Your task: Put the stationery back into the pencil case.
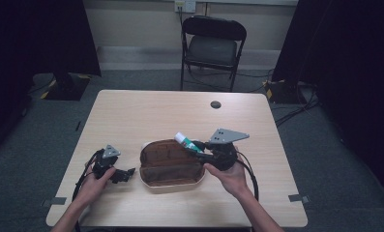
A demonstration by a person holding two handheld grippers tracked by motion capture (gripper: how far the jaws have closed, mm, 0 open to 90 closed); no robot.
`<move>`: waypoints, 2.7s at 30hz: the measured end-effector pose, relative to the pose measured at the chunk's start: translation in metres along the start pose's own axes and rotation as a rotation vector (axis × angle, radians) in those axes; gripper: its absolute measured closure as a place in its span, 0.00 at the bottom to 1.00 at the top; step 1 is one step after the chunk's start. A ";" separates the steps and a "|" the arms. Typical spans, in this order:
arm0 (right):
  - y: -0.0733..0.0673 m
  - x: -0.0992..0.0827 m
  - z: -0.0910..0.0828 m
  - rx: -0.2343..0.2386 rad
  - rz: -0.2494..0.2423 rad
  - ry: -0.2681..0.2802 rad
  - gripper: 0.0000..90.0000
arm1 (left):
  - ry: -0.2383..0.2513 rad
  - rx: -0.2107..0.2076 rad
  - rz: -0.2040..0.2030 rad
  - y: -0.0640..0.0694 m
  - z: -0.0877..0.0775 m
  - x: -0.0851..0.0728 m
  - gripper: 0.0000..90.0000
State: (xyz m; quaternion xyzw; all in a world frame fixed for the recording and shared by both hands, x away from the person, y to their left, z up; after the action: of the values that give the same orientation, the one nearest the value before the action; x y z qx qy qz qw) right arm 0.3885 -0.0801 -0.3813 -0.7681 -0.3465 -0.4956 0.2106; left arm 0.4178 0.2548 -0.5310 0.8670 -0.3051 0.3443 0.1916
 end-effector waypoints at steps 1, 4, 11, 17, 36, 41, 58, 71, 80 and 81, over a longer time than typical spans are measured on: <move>-0.003 0.000 0.002 0.004 -0.008 -0.005 0.74 | 0.000 0.000 0.000 0.000 0.000 0.000 0.00; -0.012 -0.004 0.011 0.029 -0.022 -0.026 0.74 | 0.000 0.000 0.000 0.000 0.000 0.000 0.00; -0.029 -0.016 0.035 0.083 -0.058 -0.090 0.74 | 0.000 0.000 0.000 0.000 0.000 0.000 0.00; -0.032 -0.027 0.055 0.097 -0.076 -0.156 0.74 | 0.000 0.000 0.000 0.000 0.000 0.000 0.00; -0.030 -0.049 0.087 0.087 -0.065 -0.247 0.74 | 0.000 0.000 0.000 0.000 0.000 0.000 0.00; -0.028 -0.051 0.091 0.077 -0.065 -0.261 0.71 | 0.001 0.000 0.000 0.000 0.000 0.000 0.00; -0.011 -0.058 0.084 0.010 -0.041 -0.273 0.69 | 0.000 0.000 0.000 0.000 0.000 0.000 0.00; 0.009 -0.061 0.059 -0.044 0.007 -0.225 0.68 | 0.000 0.000 0.000 0.000 0.000 0.000 0.00; 0.018 -0.061 0.038 -0.052 0.036 -0.197 0.68 | 0.001 0.000 0.000 0.000 0.000 0.000 0.00; 0.019 -0.061 0.035 -0.054 0.036 -0.191 0.67 | 0.000 0.000 0.000 0.000 0.000 0.000 0.00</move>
State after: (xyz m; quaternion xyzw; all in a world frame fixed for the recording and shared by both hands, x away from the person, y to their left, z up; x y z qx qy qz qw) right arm 0.4083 -0.0892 -0.4511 -0.8233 -0.3375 -0.4256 0.1646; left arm 0.4176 0.2549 -0.5310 0.8669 -0.3051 0.3445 0.1915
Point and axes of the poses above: each handheld gripper's, and its own axes: z roughly forward along the jaws, x roughly out of its top, y roughly to its right, the point moved 4 cm from there along z, roughly forward along the jaws, and after that the axes turned 10 degrees about -x, right-handed, at the moved point
